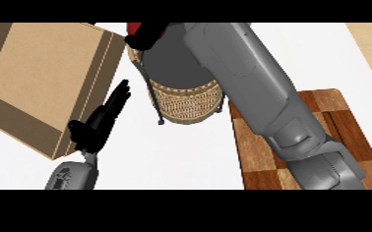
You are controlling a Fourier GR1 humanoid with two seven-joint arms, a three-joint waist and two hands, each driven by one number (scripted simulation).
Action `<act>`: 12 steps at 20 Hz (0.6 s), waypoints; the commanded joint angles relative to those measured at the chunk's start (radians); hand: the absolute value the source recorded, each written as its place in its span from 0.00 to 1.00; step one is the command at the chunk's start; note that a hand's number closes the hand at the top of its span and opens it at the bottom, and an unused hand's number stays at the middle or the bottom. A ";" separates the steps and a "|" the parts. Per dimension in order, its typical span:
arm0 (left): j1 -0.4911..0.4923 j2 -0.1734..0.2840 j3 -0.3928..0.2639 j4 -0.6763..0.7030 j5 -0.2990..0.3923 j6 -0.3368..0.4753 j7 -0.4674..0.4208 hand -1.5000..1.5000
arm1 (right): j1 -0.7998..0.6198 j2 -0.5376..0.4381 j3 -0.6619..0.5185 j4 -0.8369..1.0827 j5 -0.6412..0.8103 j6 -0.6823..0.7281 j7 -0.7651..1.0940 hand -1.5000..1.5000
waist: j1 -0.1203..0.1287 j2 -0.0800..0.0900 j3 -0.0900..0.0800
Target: Pick the tomato from the cutting board and place it in the tiered basket
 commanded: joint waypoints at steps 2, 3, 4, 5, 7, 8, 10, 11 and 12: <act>0.017 -0.031 -0.025 0.022 -0.021 0.011 -0.036 0.50 | -0.037 0.002 0.001 0.063 -0.198 -0.029 0.155 1.00 | 0.012 -0.001 -0.001; -0.005 0.005 0.016 0.012 0.014 -0.012 -0.002 0.50 | -0.008 0.002 -0.032 0.075 -0.212 -0.008 0.180 1.00 | 0.001 -0.002 0.000; 0.001 0.000 -0.001 0.009 -0.004 -0.006 -0.006 0.50 | 0.019 0.002 -0.046 0.086 -0.231 -0.011 0.168 1.00 | -0.004 -0.001 0.000; -0.032 -0.009 0.000 -0.003 -0.005 0.011 0.033 0.50 | 0.017 0.002 -0.015 0.084 -0.291 -0.005 0.202 0.00 | 0.002 -0.003 0.000; 0.017 -0.013 -0.005 0.023 -0.008 -0.002 -0.031 0.50 | -0.023 0.002 -0.066 0.067 -0.328 0.010 0.244 0.00 | -0.014 -0.003 0.000; 0.031 0.008 -0.006 -0.079 0.005 -0.009 0.044 0.50 | -0.003 0.002 -0.025 0.114 -0.356 -0.060 0.191 0.00 | 0.012 -0.002 0.001; -0.002 -0.005 -0.007 0.002 -0.006 -0.011 0.007 0.50 | -0.034 0.002 0.016 0.073 -0.425 -0.136 0.220 0.00 | 0.002 -0.002 0.000; 0.027 -0.002 -0.003 -0.069 -0.012 0.018 0.043 0.50 | 0.062 0.002 0.017 0.000 -0.408 -0.139 0.197 0.00 | -0.014 -0.007 0.001; 0.010 0.016 0.032 0.030 0.009 -0.020 -0.037 0.50 | -0.026 0.002 -0.060 0.065 -0.347 -0.142 0.191 0.00 | -0.019 -0.001 0.000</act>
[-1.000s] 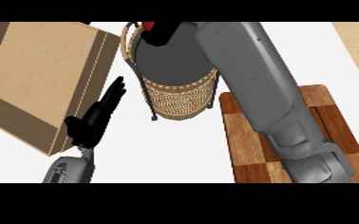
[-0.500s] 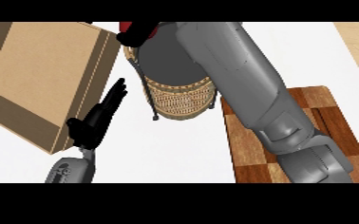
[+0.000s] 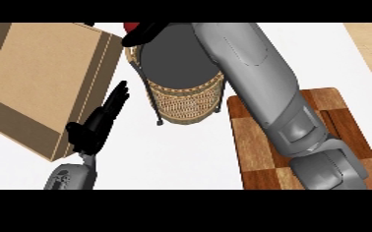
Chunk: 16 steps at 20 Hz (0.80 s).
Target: Pick the tomato from the cutting board and place it in the tiered basket
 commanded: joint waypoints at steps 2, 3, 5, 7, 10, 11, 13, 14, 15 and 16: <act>-0.011 -0.020 -0.007 0.015 -0.019 0.025 0.012 0.50 | 0.042 0.012 -0.005 -0.060 0.034 -0.153 -0.039 0.00 | -0.018 -0.001 -0.003; 0.055 -0.009 -0.015 -0.032 -0.004 -0.006 -0.024 0.50 | 0.025 -0.017 -0.022 -0.032 0.064 -0.157 -0.051 0.00 | -0.010 0.000 -0.003; 0.031 0.011 0.024 0.041 0.005 -0.013 -0.069 0.50 | 0.015 -0.045 -0.012 -0.041 0.124 -0.256 -0.047 0.00 | -0.018 0.001 -0.004; 0.044 -0.008 0.001 -0.021 -0.007 0.013 -0.019 0.50 | 0.027 -0.129 -0.025 -0.065 0.162 -0.310 -0.050 0.00 | -0.026 -0.006 -0.003; 0.012 -0.003 0.011 -0.016 0.000 0.009 0.002 0.50 | 0.029 -0.220 -0.080 -0.069 0.179 -0.368 -0.091 0.00 | -0.024 0.000 -0.003; 0.010 0.012 0.038 0.010 0.017 -0.001 -0.008 0.50 | 0.072 -0.255 -0.091 -0.119 0.166 -0.349 -0.086 0.00 | -0.040 -0.004 -0.002; 0.015 -0.017 -0.003 -0.043 -0.010 0.027 0.034 0.50 | 0.118 -0.254 -0.140 -0.115 0.151 -0.404 -0.167 0.00 | -0.024 -0.001 -0.002; 0.003 0.028 0.040 -0.044 0.029 -0.010 0.055 0.50 | 0.128 -0.326 -0.181 -0.177 0.104 -0.343 -0.143 0.00 | -0.040 -0.007 -0.001; 0.009 0.011 0.036 0.003 0.022 -0.011 -0.012 0.50 | 0.180 -0.341 -0.213 -0.151 0.086 -0.331 -0.230 0.00 | -0.032 0.002 -0.002; -0.013 0.006 0.027 -0.004 0.022 -0.010 0.025 0.50 | 0.166 -0.371 -0.247 -0.145 0.057 -0.298 -0.222 0.00 | -0.028 0.002 -0.002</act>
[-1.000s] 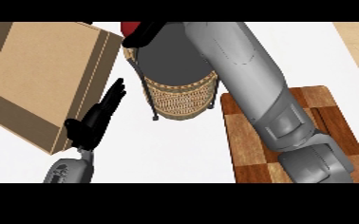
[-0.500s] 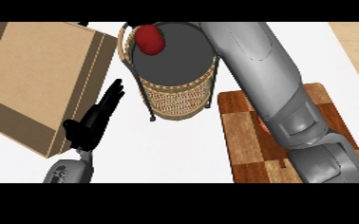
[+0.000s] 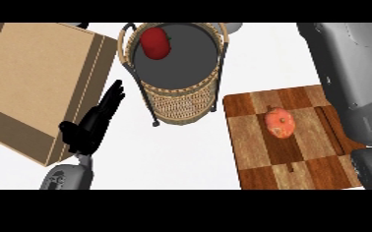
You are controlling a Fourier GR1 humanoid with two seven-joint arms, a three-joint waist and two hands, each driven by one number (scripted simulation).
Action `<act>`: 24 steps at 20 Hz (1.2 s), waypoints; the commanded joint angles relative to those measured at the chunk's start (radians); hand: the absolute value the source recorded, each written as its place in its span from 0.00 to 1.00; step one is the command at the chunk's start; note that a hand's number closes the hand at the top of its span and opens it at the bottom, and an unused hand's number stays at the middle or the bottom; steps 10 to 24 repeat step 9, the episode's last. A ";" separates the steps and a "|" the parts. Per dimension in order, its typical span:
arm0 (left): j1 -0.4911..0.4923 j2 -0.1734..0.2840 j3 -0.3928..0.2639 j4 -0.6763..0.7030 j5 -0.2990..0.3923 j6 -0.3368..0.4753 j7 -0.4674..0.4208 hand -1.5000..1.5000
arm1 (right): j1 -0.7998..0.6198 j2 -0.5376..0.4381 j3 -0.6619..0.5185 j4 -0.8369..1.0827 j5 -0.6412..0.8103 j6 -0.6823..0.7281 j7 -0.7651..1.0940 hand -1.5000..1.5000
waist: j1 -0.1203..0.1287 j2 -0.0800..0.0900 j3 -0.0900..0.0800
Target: Pick the tomato from the cutting board and place it in the tiered basket
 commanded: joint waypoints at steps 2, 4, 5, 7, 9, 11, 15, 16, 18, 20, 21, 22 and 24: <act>0.030 0.003 0.008 0.006 0.003 -0.007 -0.037 0.50 | 0.151 -0.126 -0.122 -0.096 -0.094 0.067 -0.103 0.00 | -0.005 -0.002 0.000; 0.047 -0.039 -0.032 -0.011 -0.035 0.037 -0.026 0.50 | 0.183 -0.228 -0.189 -0.072 -0.161 0.197 -0.126 0.00 | -0.006 0.000 0.001; 0.044 0.000 -0.009 -0.031 -0.011 0.002 -0.007 0.50 | 0.208 -0.239 -0.195 -0.051 -0.152 0.200 -0.149 0.00 | 0.005 0.001 0.000; 0.001 -0.030 -0.031 -0.027 -0.016 0.012 0.032 0.50 | 0.231 -0.314 -0.231 -0.019 -0.188 0.306 -0.183 0.00 | 0.003 0.002 0.001; -0.006 -0.033 -0.027 0.037 -0.043 0.028 -0.026 0.50 | 0.273 -0.382 -0.262 0.009 -0.220 0.408 -0.210 0.00 | -0.002 0.005 0.000; -0.006 -0.033 -0.027 0.037 -0.043 0.028 -0.026 0.50 | 0.273 -0.382 -0.262 0.009 -0.220 0.408 -0.210 0.00 | -0.002 0.005 0.000; -0.006 -0.033 -0.027 0.037 -0.043 0.028 -0.026 0.50 | 0.273 -0.382 -0.262 0.009 -0.220 0.408 -0.210 0.00 | -0.002 0.005 0.000; -0.006 -0.033 -0.027 0.037 -0.043 0.028 -0.026 0.50 | 0.273 -0.382 -0.262 0.009 -0.220 0.408 -0.210 0.00 | -0.002 0.005 0.000; -0.006 -0.033 -0.027 0.037 -0.043 0.028 -0.026 0.50 | 0.273 -0.382 -0.262 0.009 -0.220 0.408 -0.210 0.00 | -0.002 0.005 0.000; -0.006 -0.033 -0.027 0.037 -0.043 0.028 -0.026 0.50 | 0.273 -0.382 -0.262 0.009 -0.220 0.408 -0.210 0.00 | -0.002 0.005 0.000; -0.006 -0.033 -0.027 0.037 -0.043 0.028 -0.026 0.50 | 0.273 -0.382 -0.262 0.009 -0.220 0.408 -0.210 0.00 | -0.002 0.005 0.000; -0.006 -0.033 -0.027 0.037 -0.043 0.028 -0.026 0.50 | 0.273 -0.382 -0.262 0.009 -0.220 0.408 -0.210 0.00 | -0.002 0.005 0.000; -0.006 -0.033 -0.027 0.037 -0.043 0.028 -0.026 0.50 | 0.273 -0.382 -0.262 0.009 -0.220 0.408 -0.210 0.00 | -0.002 0.005 0.000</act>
